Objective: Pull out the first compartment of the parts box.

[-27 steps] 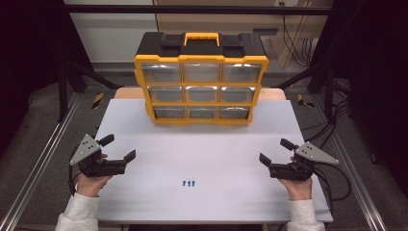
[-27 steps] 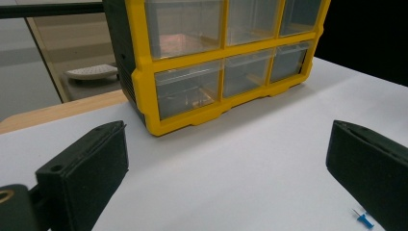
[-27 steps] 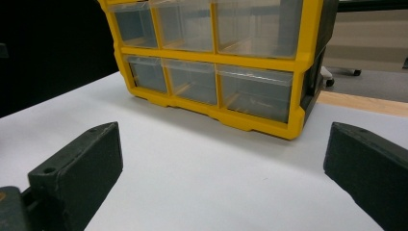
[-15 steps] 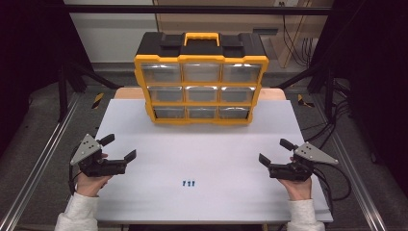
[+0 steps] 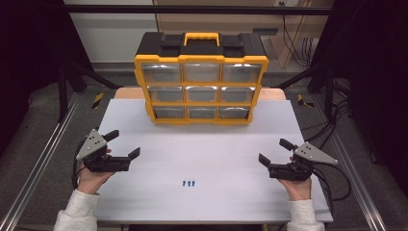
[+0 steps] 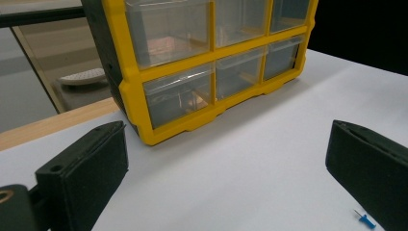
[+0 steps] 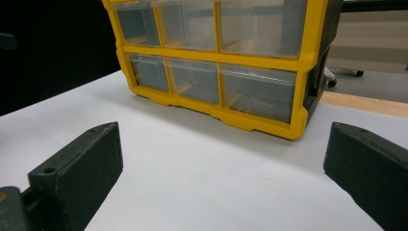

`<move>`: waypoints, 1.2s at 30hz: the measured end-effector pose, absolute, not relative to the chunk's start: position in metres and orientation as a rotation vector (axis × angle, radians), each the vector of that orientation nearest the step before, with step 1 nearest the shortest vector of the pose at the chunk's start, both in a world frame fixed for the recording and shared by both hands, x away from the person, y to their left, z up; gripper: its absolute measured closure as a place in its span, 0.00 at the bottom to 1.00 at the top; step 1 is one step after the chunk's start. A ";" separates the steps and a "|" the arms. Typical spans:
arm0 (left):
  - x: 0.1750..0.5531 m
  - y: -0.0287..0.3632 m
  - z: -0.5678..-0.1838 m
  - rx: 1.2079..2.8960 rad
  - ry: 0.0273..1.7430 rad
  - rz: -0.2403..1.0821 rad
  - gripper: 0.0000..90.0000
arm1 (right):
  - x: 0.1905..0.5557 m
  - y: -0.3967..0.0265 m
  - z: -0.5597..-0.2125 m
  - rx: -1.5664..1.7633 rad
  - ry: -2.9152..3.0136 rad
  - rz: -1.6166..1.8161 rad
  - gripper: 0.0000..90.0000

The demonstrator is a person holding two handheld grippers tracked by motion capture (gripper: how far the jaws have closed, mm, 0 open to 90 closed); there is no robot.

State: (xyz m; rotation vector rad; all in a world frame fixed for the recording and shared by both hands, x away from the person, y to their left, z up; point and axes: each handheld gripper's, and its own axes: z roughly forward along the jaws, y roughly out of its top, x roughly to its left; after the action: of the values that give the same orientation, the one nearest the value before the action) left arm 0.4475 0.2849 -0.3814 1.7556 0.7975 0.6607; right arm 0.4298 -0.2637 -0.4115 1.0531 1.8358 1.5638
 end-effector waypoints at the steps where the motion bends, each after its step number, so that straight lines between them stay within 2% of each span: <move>1: 0.448 0.284 -0.381 1.764 0.793 0.664 0.01 | 0.430 -0.264 -0.412 1.054 1.838 1.563 0.01; 14: 0.459 0.271 -0.374 1.818 0.732 0.693 0.01 | 0.429 -0.263 -0.412 1.054 1.843 1.567 0.01; 36: 0.486 0.246 -0.337 1.925 0.642 0.809 0.01 | 0.429 -0.264 -0.411 1.048 1.834 1.564 0.01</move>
State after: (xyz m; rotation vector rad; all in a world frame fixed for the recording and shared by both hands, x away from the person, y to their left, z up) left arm 0.4862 0.2458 -0.3365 1.9255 0.6417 0.8089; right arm 0.4292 -0.2638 -0.4112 1.0477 1.8345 1.5643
